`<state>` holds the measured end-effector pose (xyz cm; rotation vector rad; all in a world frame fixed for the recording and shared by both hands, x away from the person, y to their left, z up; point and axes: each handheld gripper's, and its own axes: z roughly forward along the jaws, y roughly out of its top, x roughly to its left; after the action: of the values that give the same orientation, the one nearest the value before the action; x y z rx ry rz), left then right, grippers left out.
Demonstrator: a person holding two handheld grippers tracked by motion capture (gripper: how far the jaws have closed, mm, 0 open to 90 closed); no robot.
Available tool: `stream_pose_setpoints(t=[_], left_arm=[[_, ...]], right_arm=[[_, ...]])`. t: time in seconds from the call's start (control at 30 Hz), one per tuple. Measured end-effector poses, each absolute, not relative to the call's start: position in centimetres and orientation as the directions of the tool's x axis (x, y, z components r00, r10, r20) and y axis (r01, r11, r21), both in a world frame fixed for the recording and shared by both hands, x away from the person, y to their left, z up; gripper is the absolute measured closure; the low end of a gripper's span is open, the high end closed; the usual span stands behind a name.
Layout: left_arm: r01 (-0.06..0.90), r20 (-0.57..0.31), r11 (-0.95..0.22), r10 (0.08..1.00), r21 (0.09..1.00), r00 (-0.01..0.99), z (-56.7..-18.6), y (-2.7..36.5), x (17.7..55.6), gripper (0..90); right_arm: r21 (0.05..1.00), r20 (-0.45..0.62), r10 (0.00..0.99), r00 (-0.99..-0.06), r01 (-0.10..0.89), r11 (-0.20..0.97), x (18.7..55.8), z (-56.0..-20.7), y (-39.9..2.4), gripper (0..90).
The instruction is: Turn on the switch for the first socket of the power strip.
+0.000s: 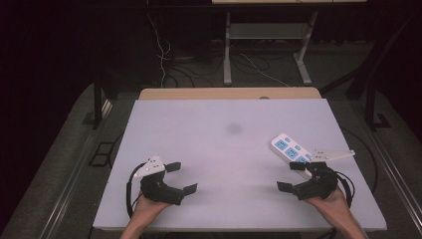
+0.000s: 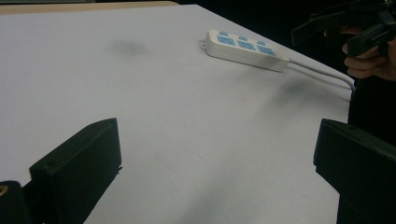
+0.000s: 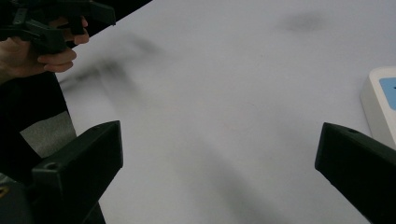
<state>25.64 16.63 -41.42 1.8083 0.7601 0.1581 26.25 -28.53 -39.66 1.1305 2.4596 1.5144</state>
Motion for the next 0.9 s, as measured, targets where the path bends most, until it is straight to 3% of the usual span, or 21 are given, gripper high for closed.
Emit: stream_pose_setpoints(t=[0.9], left_arm=[[0.428, -0.258, -0.184, 0.572, 0.885, 0.779, -41.6, 16.6, 25.7, 0.0]], right_arm=[[0.768, 0.277, 0.615, -0.738, 0.555, 0.32, 28.6, -35.9, -30.0, 0.6]])
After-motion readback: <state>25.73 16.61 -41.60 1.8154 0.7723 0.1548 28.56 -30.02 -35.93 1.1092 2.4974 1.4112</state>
